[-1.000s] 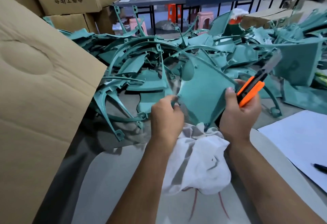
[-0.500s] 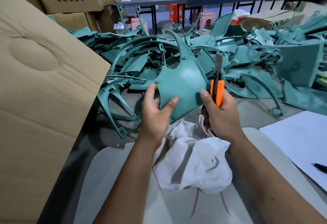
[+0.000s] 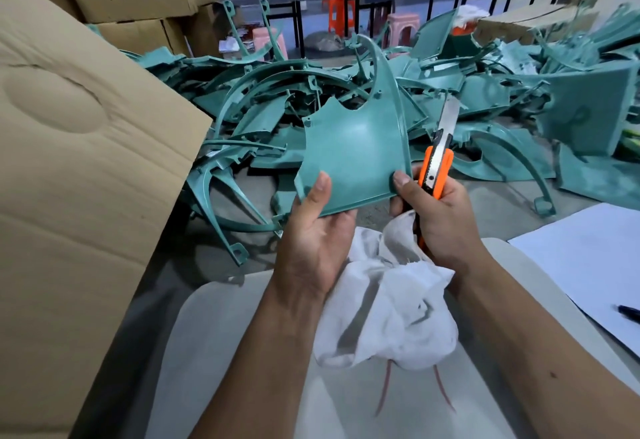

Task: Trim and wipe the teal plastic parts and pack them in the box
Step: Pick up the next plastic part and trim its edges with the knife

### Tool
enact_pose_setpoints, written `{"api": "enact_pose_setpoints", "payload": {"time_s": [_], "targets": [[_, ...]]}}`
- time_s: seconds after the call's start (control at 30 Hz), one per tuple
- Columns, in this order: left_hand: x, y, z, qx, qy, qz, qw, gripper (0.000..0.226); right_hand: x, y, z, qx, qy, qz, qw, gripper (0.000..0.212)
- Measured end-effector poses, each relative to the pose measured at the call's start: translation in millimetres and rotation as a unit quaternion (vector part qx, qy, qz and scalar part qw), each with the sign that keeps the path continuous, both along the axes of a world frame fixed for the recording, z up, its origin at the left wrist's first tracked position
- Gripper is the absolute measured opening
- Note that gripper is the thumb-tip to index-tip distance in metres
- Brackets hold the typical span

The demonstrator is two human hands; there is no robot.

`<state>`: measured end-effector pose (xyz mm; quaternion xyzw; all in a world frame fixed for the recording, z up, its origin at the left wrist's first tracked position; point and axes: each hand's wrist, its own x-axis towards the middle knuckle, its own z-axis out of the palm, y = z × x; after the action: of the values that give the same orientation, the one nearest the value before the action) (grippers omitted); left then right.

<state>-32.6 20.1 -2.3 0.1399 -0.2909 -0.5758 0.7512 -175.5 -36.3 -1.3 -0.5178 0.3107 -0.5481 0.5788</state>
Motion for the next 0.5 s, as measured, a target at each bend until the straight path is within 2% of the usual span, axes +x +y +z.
{"api": "enact_pose_setpoints", "payload": {"time_s": [0.07, 0.13, 0.17, 0.23, 0.27, 0.3, 0.43, 0.5], "targets": [[0, 1, 1, 0.0, 0.025, -0.004, 1.0, 0.064, 4, 3, -1, 0.0, -0.019, 0.004, 1.0, 0.033], [-4, 1, 2, 0.031, 0.042, -0.003, 0.999, 0.072, 10, 7, -2, 0.017, -0.044, -0.001, 0.999, 0.019], [-7, 1, 2, 0.055, 0.027, 0.008, 0.998, 0.07, 12, 9, -2, 0.026, -0.054, 0.001, 0.998, 0.014], [-11, -1, 1, 0.093, -0.058, 0.071, 0.991, 0.038, 15, 11, -4, 0.016, -0.032, 0.021, 0.999, 0.015], [-9, -2, 0, 0.105, -0.106, 0.118, 0.982, 0.02, 16, 12, -4, 0.003, 0.003, 0.03, 1.0, 0.017], [-5, -3, 0, 0.116, -0.144, 0.17, 0.968, 0.011, 15, 13, -4, -0.007, 0.045, 0.037, 0.998, 0.019], [19, -4, 4, 0.14, -0.239, 0.334, 0.901, 0.011, 12, 14, -6, -0.064, 0.164, 0.05, 0.983, 0.022], [31, -5, 7, 0.155, -0.253, 0.404, 0.865, 0.004, 12, 14, -8, -0.103, 0.209, 0.029, 0.972, 0.023]]}}
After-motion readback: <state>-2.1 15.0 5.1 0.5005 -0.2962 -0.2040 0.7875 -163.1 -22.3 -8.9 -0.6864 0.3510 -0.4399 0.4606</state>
